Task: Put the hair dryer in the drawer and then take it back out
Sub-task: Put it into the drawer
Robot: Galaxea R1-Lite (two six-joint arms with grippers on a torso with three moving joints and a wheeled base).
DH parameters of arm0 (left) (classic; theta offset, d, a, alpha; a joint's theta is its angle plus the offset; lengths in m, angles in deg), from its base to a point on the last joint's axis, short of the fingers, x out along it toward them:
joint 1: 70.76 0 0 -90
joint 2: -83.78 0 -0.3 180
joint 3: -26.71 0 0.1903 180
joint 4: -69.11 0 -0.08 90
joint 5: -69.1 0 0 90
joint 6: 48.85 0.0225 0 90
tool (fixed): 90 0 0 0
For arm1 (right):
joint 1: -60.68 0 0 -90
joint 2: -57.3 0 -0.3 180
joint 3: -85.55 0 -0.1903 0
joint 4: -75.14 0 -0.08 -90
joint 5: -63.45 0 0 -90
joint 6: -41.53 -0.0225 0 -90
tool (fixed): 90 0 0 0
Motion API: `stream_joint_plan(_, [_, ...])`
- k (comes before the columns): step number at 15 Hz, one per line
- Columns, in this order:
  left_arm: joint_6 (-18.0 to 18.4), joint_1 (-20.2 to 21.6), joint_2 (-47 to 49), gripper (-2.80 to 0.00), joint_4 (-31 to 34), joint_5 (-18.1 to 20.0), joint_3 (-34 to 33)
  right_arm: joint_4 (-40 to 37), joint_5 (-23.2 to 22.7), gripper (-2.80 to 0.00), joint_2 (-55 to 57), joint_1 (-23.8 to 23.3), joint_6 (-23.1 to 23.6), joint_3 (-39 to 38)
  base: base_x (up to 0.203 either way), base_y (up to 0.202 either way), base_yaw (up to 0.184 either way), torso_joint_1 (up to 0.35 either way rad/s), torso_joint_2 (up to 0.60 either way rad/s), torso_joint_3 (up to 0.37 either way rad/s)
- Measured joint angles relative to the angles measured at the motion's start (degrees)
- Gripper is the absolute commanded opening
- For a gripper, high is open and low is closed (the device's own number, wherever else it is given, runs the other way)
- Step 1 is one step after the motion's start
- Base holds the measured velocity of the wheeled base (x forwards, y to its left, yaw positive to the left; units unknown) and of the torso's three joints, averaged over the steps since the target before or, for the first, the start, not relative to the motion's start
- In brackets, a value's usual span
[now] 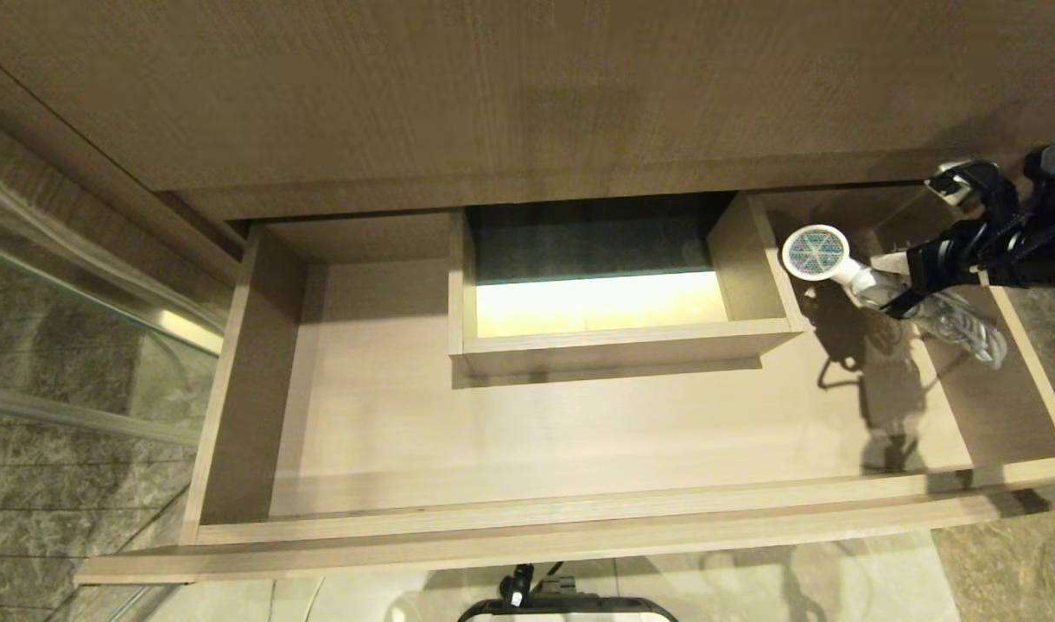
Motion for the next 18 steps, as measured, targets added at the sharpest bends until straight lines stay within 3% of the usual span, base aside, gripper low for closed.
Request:
stream_joint_plan(7, [0.0,0.05,0.0,-2.8,0.02,0.0,0.0,0.18,-1.11,-2.8,10.05,-0.3,1.83,10.9,0.0,0.0,0.0,0.0,0.0,0.0])
stream_joint_plan(14, [0.0,0.05,0.0,-2.8,0.02,0.0,0.0,-0.25,-2.4,-2.8,8.56,-0.98,1.97,8.09,0.0,0.0,0.0,0.0,0.0,0.0])
stream_joint_plan(18, [0.0,0.05,0.0,-2.8,0.0,0.0,0.0,0.17,-4.02,-2.8,3.26,-2.29,1.5,0.54,0.0,0.0,0.0,0.0,0.0,0.0])
